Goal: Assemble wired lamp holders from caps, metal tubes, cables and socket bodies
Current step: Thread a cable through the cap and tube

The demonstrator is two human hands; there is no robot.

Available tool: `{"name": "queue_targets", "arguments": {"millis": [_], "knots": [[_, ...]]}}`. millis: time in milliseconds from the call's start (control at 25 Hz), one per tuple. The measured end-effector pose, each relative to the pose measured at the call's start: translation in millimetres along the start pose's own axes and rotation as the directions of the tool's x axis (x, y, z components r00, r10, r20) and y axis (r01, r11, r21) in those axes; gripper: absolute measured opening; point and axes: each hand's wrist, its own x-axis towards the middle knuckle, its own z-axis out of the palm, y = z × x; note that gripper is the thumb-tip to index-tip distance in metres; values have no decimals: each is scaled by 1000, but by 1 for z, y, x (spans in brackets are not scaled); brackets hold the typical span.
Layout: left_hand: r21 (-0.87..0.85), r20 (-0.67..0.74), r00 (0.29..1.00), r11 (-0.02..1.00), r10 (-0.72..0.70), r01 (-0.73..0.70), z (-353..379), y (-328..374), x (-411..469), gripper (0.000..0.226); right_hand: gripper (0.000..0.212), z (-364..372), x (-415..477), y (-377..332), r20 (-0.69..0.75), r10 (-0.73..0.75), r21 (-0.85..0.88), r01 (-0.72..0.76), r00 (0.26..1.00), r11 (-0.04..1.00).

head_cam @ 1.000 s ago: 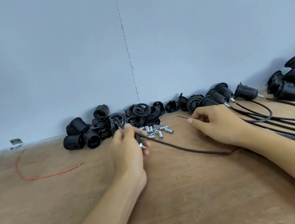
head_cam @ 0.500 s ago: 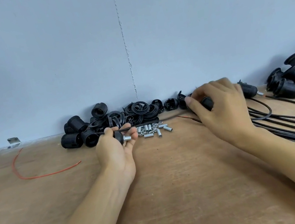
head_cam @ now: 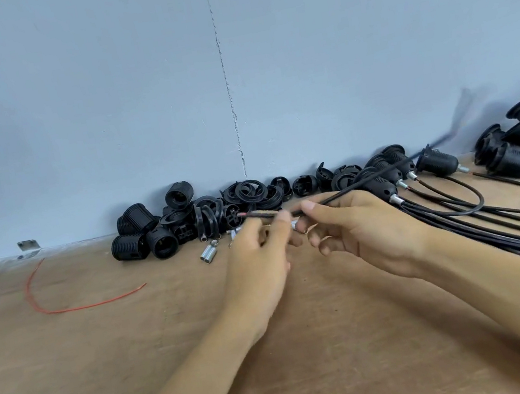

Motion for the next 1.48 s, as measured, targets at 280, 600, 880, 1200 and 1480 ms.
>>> {"name": "queue_targets", "arguments": {"millis": [280, 600, 880, 1200, 1480], "knots": [[390, 131, 990, 916, 48, -96, -4, -12, 0, 43, 34, 2, -2, -2, -342, -239, -320, 126, 909, 939], [401, 138, 977, 893, 162, -205, -10, -18, 1, 48, 43, 11, -10, -5, -278, -338, -444, 192, 899, 875], [343, 143, 976, 918, 162, -202, -8, -15, -2, 40, 40, 14, -13, -7, -254, -424, -542, 235, 869, 807], [341, 148, 964, 903, 222, -261, -3, -9, -7, 34, 39, 17, -16, -8, -242, -494, -612, 264, 835, 746], [238, 194, 968, 950, 158, -203, -1, -1, -13, 30, 41, 6, -13, -19, -190, -374, -574, 206, 908, 793]]}}
